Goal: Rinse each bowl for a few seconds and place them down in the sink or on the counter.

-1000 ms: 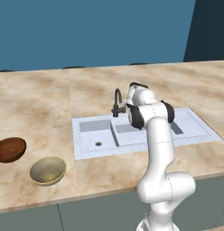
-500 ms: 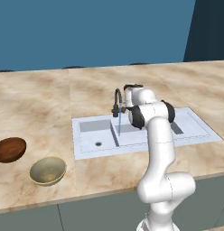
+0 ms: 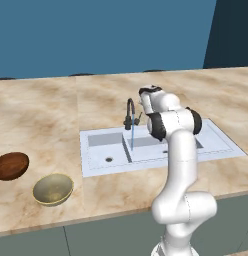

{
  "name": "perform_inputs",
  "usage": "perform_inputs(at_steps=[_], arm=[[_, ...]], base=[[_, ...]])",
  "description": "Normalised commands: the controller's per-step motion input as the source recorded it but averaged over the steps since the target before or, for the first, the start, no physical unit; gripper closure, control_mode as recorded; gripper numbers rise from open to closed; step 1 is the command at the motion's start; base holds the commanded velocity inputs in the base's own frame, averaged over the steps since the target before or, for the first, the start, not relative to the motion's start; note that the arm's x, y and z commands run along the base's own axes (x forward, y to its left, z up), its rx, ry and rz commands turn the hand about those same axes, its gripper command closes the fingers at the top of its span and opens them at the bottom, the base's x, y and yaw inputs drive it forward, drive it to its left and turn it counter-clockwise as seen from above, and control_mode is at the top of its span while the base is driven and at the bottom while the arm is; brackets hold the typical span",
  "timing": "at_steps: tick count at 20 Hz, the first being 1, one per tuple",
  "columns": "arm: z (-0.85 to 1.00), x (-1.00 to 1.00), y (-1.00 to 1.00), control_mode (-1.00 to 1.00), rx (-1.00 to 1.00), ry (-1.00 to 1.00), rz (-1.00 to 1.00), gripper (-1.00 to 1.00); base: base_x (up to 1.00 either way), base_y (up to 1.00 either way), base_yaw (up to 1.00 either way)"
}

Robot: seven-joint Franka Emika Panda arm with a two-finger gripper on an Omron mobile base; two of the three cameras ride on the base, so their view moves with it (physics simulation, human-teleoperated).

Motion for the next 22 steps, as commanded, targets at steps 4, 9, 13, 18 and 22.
perform_inputs(at_steps=[4,9,13,18,22], arm=[[0.27,-0.64,-0.06,-1.0,0.08,-0.01,0.0,-1.0],[0.01,-0.69,0.24,-1.0,-0.01,-0.09,0.0,-1.0],[0.14,-0.39,0.1,-1.0,0.0,-0.05,0.01,-1.0],[0.43,-0.22,0.0,-1.0,0.0,0.05,0.01,-1.0],[0.49,-0.16,0.0,-1.0,0.02,0.16,-0.02,-1.0]], base=[[0.0,0.0,0.0],[0.0,0.0,0.0],[0.0,0.0,0.0],[0.0,0.0,0.0],[0.0,0.0,0.0]])
